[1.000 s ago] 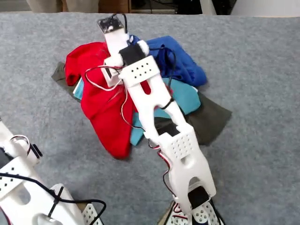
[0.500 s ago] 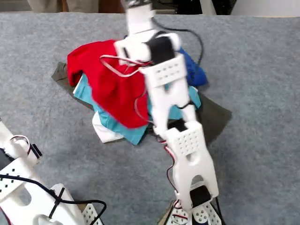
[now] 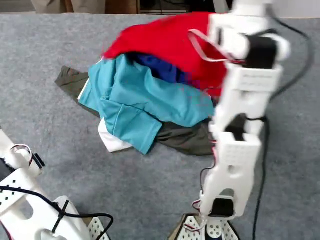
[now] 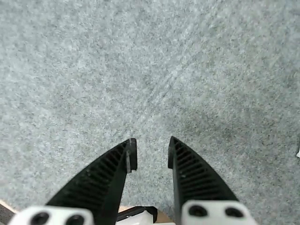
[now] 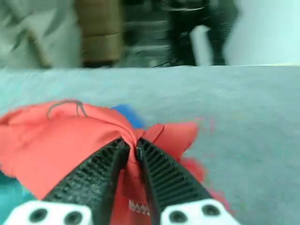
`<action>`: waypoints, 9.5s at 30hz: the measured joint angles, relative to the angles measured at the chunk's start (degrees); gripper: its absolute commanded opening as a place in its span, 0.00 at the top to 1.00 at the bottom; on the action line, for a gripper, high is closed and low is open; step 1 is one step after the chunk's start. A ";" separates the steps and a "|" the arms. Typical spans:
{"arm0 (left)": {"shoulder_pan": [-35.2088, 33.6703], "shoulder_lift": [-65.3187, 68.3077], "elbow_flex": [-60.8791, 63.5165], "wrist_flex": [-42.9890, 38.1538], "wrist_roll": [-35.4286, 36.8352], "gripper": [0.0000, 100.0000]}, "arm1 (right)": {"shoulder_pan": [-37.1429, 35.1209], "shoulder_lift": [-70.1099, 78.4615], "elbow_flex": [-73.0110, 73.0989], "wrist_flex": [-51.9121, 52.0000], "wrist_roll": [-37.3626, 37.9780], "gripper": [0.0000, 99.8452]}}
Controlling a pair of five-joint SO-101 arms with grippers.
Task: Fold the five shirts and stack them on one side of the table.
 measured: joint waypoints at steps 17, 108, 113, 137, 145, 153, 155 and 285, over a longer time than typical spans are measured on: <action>11.60 0.00 -5.27 0.00 -0.09 0.79 | 24.70 1.49 5.01 0.26 0.00 0.99; 57.76 129.67 -136.79 6.15 34.29 0.98 | 33.76 -3.96 87.21 -30.95 8.26 1.00; 52.04 129.85 -142.68 13.54 28.84 0.98 | 33.76 -3.96 87.21 -30.95 8.26 1.00; 1.58 126.42 -147.69 15.03 8.26 0.93 | 33.76 -3.96 87.21 -30.95 8.26 1.00; 5.36 117.80 -147.60 17.14 22.24 0.69 | 33.76 -4.04 87.56 -31.12 8.26 1.00; 25.05 110.86 -145.05 17.14 25.49 0.70 | 33.76 -4.04 87.56 -31.12 8.26 1.00; 31.12 110.86 -143.30 17.14 25.58 0.70 | 33.76 -4.04 87.56 -31.12 8.26 1.00; 16.09 109.54 -133.10 17.14 29.54 0.73 | 33.14 -4.13 87.56 -31.12 8.26 1.00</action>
